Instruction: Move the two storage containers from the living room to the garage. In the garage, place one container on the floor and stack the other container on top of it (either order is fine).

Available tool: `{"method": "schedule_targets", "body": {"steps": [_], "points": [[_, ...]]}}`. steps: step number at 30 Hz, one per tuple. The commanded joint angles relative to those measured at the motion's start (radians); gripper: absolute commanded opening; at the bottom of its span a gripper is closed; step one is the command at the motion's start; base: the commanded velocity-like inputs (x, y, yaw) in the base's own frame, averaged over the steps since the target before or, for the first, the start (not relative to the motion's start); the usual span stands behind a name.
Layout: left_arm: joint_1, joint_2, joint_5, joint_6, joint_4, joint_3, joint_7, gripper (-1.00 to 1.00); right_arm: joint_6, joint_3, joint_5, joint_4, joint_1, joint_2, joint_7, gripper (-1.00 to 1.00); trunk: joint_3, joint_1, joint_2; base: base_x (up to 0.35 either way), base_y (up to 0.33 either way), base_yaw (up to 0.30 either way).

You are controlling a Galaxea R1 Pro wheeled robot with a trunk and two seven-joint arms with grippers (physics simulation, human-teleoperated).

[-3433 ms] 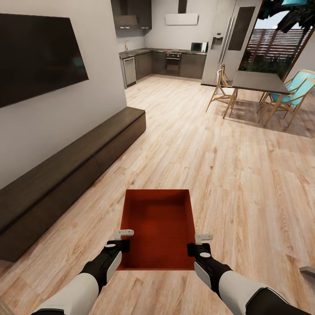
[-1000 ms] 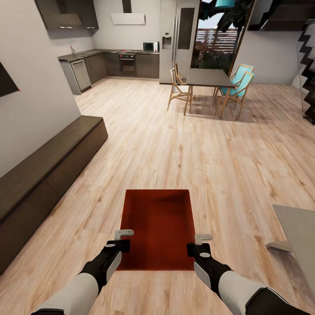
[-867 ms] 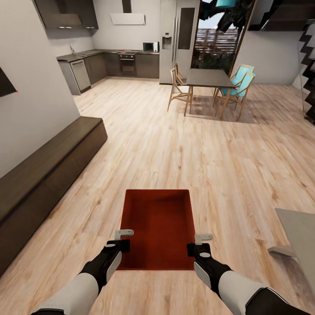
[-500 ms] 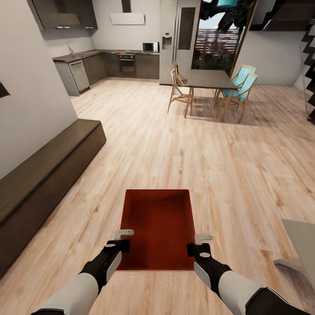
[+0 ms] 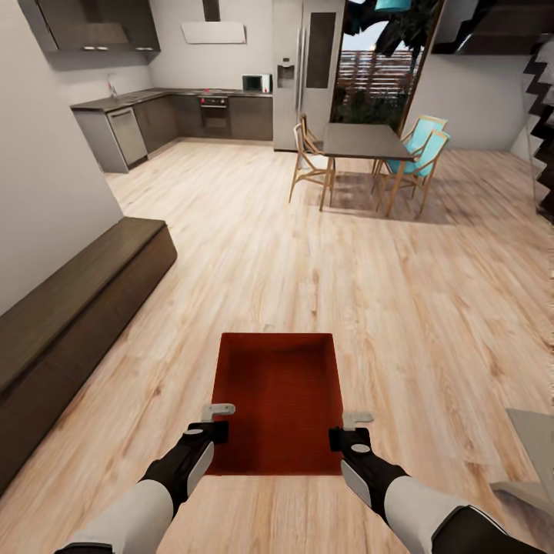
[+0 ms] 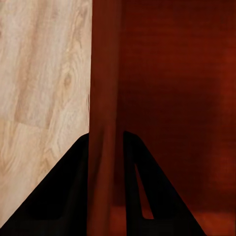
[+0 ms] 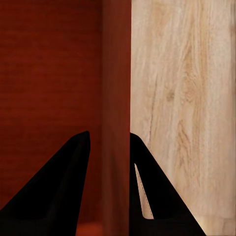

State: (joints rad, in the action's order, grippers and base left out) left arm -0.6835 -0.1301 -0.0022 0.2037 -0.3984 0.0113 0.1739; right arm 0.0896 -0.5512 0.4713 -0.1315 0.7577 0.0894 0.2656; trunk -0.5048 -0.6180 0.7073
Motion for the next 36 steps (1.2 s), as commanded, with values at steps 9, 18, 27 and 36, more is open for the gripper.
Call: {"method": "schedule_targets", "body": {"steps": [9,18,27,36], "points": [[-0.001,0.012,0.004,0.006,-0.066,0.007,0.004,-1.00,0.001,-0.029,0.015,0.037,0.000,0.000,0.000,-1.00,-0.001,-0.001,0.001,0.322,0.000,-0.238],[-0.001,0.012,0.004,0.006,-0.066,0.007,0.004,-1.00,0.001,-0.029,0.015,0.037,0.000,0.000,0.000,-1.00,-0.001,-0.001,0.001,0.322,0.000,-0.242],[-0.001,0.012,0.004,0.006,-0.066,0.007,0.004,-1.00,0.001,-0.029,0.015,0.037,0.000,0.000,0.000,-1.00,-0.001,-0.001,0.001,0.322,0.000,-0.242],[-0.001,0.012,0.004,0.006,-0.066,0.007,0.004,-1.00,0.001,-0.029,0.015,0.036,0.000,-0.001,0.000,-1.00,-0.001,-0.001,0.001,0.322,0.000,-0.194]]}}
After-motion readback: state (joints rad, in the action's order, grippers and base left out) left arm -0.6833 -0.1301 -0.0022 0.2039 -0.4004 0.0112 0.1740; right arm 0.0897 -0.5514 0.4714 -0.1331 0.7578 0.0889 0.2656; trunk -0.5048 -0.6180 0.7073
